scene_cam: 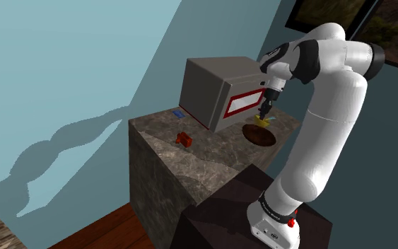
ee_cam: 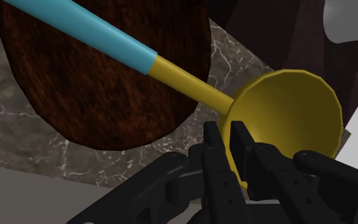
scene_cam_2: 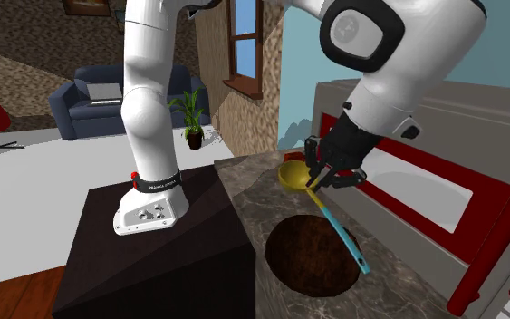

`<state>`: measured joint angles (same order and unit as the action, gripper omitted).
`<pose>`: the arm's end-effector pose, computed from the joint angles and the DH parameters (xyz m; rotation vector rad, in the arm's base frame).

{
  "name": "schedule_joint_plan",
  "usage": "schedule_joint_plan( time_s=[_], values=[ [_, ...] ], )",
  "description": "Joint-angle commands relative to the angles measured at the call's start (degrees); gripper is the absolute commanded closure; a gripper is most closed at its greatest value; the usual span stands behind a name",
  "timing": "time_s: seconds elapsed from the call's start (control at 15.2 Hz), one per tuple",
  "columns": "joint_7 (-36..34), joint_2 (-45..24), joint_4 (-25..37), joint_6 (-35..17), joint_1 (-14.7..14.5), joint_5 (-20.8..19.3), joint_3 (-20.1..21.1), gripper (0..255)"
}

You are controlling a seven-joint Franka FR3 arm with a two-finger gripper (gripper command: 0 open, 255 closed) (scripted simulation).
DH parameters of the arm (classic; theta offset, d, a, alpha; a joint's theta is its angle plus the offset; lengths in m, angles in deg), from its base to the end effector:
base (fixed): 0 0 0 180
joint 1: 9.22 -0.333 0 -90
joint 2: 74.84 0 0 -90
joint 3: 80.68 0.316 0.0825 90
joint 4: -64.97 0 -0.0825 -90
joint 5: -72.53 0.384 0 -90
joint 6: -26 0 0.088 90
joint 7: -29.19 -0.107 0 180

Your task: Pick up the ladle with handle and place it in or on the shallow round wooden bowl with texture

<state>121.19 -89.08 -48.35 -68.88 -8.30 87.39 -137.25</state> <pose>0.3187 -0.4241 0.3674 -2.6185 -0.6503 0.1049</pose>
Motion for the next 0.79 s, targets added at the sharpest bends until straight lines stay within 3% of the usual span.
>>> schedule_joint_plan(
  time_s=[0.0, 0.73],
  values=[
    [0.8, -1.6, -0.7, -1.2, 0.4, 0.8, 0.6, 255],
    [4.6, -7.8, -3.7, -7.5, 2.7, 5.7, 3.1, 255]
  ],
)
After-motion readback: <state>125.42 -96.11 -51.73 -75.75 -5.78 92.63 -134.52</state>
